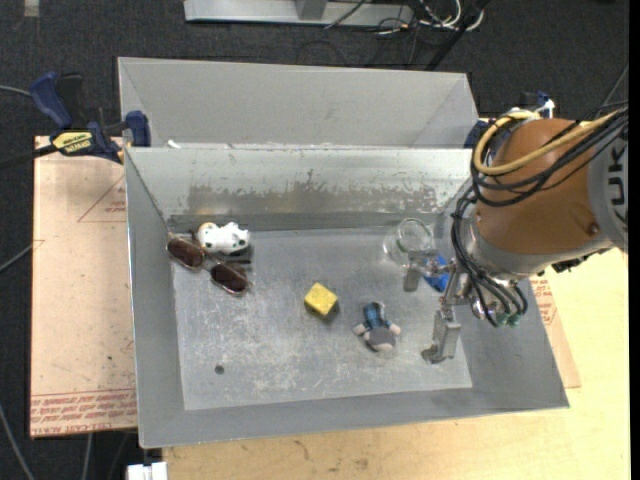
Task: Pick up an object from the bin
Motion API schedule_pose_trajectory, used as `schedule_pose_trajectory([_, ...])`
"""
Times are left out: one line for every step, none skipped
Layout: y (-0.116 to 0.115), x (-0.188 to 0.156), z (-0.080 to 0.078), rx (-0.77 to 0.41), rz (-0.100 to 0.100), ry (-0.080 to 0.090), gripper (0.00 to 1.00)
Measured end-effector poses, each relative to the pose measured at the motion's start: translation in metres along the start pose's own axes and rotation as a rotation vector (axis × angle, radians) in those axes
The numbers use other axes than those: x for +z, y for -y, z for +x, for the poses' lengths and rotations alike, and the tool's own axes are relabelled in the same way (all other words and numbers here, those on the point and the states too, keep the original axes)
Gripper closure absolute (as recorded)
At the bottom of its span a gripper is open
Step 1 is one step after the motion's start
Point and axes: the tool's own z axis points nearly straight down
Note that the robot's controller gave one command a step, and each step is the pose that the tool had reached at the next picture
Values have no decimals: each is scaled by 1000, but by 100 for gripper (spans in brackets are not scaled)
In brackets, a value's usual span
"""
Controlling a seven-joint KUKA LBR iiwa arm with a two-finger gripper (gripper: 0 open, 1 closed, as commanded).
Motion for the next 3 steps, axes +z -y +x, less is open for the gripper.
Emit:
schedule_pose_trajectory([-9,54,-20,125,-1,4,0])
schedule_pose_trajectory([-13,84,-18,205,-1,-3,0])
schedule_pose_trajectory([-23,54,-19,264,-1,4,0])
